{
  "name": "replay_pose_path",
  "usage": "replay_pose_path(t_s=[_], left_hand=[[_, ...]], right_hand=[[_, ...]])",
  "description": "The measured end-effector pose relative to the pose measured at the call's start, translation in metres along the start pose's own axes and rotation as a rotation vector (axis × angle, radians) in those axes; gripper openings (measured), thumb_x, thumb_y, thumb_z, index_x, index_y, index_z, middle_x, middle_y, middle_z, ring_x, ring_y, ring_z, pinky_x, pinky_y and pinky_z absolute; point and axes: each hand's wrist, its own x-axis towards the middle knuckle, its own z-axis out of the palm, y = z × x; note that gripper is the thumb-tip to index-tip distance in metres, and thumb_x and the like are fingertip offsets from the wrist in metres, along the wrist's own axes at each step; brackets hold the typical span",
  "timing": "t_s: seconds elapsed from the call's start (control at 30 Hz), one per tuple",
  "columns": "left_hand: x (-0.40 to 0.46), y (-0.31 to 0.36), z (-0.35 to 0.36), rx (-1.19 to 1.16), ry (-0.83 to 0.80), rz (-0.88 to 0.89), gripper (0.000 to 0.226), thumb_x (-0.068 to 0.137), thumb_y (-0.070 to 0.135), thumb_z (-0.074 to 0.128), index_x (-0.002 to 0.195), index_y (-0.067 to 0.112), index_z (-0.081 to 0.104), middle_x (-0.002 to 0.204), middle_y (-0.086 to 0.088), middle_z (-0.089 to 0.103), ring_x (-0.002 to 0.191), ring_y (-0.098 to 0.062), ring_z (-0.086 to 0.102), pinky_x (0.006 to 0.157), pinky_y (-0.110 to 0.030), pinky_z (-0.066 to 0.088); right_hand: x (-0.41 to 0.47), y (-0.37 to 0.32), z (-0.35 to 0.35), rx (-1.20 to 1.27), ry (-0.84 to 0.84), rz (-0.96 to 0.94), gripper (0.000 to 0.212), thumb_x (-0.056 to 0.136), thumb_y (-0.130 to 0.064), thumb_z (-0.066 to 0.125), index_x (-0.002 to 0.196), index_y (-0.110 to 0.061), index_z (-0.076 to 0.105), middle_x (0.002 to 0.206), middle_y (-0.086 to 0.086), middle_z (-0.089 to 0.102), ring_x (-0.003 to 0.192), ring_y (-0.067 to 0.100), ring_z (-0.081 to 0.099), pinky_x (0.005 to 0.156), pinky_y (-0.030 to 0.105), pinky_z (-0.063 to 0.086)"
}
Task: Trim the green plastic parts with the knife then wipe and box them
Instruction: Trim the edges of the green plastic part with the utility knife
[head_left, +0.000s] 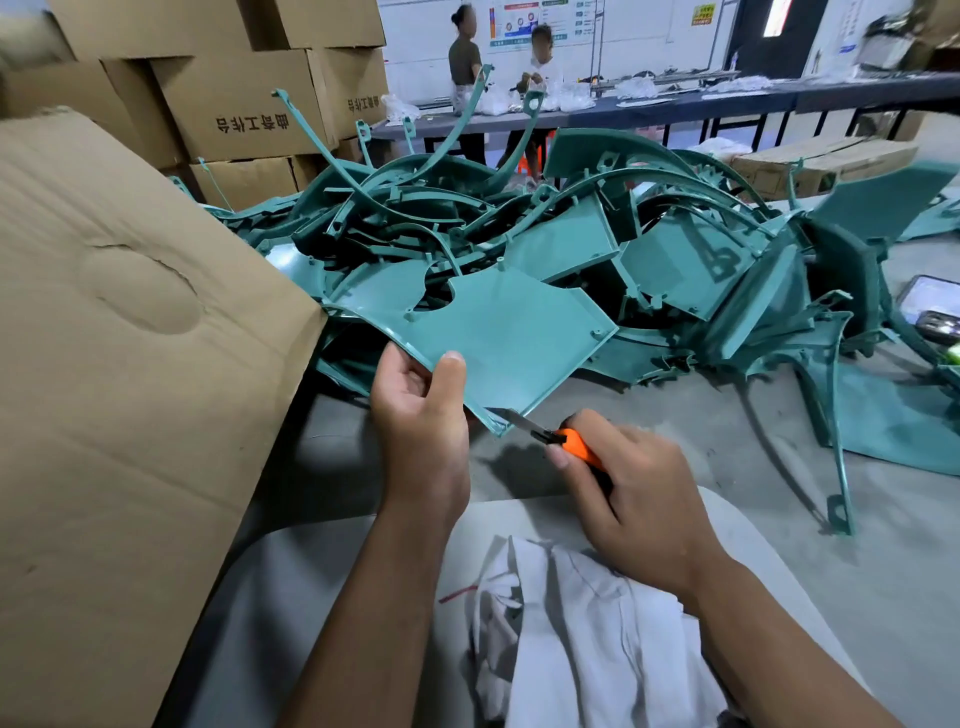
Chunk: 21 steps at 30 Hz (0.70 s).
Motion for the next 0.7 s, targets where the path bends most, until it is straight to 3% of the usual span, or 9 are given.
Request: replay_pose_path(t_s=[0.17, 0.27, 0.43, 0.53, 0.63, 0.7], left_hand=[[0.001, -0.001, -0.004, 0.014, -0.004, 0.007, 0.029, 0.086, 0.006, 0.057, 0.110, 0.016, 0.068, 0.104, -0.004, 0.077, 0.101, -0.025, 0.072, 0.100, -0.058, 0.054], [0.002, -0.001, -0.007, 0.024, -0.022, 0.019, 0.028, 0.086, 0.007, 0.057, 0.107, 0.020, 0.071, 0.106, -0.004, 0.078, 0.103, -0.026, 0.073, 0.100, -0.059, 0.054], [-0.001, 0.001, -0.013, 0.008, -0.136, 0.055, 0.035, 0.090, 0.005, 0.054, 0.116, 0.020, 0.070, 0.118, -0.009, 0.074, 0.114, -0.031, 0.069, 0.101, -0.055, 0.053], [0.000, 0.005, -0.016, -0.017, -0.200, 0.060, 0.029, 0.089, 0.012, 0.057, 0.111, 0.025, 0.071, 0.119, -0.009, 0.074, 0.112, -0.030, 0.071, 0.091, -0.048, 0.059], [0.001, 0.009, -0.021, 0.025, -0.242, 0.066, 0.019, 0.092, 0.014, 0.059, 0.103, 0.026, 0.068, 0.112, -0.008, 0.076, 0.102, -0.026, 0.073, 0.083, -0.042, 0.061], [0.001, 0.010, -0.025, 0.092, -0.274, 0.064, 0.014, 0.097, 0.012, 0.059, 0.105, 0.022, 0.066, 0.106, -0.010, 0.077, 0.094, -0.025, 0.075, 0.075, -0.038, 0.061]], right_hand=[[0.003, 0.004, -0.005, -0.056, 0.115, 0.088, 0.031, 0.106, -0.033, 0.049, 0.081, -0.015, 0.049, 0.061, -0.009, 0.038, 0.052, 0.017, 0.039, 0.048, 0.039, 0.036], [0.006, 0.010, -0.012, -0.112, 0.204, 0.132, 0.032, 0.106, -0.028, 0.053, 0.078, -0.021, 0.038, 0.060, -0.014, 0.030, 0.051, 0.007, 0.036, 0.051, 0.022, 0.026], [0.006, 0.022, -0.018, -0.139, 0.306, 0.240, 0.038, 0.108, -0.027, 0.053, 0.074, -0.014, 0.041, 0.056, -0.005, 0.035, 0.047, 0.014, 0.037, 0.045, 0.036, 0.030], [0.008, 0.030, -0.021, -0.123, 0.323, 0.362, 0.040, 0.107, -0.025, 0.057, 0.072, -0.017, 0.039, 0.053, -0.004, 0.038, 0.048, 0.017, 0.040, 0.045, 0.028, 0.029], [0.010, 0.033, -0.023, -0.018, 0.364, 0.395, 0.044, 0.108, -0.025, 0.057, 0.069, -0.027, 0.036, 0.053, -0.006, 0.038, 0.052, 0.013, 0.043, 0.047, 0.018, 0.028], [0.008, 0.034, -0.021, 0.227, 0.398, 0.429, 0.042, 0.108, -0.035, 0.054, 0.070, -0.022, 0.041, 0.057, 0.003, 0.043, 0.051, 0.014, 0.040, 0.048, 0.024, 0.033]])
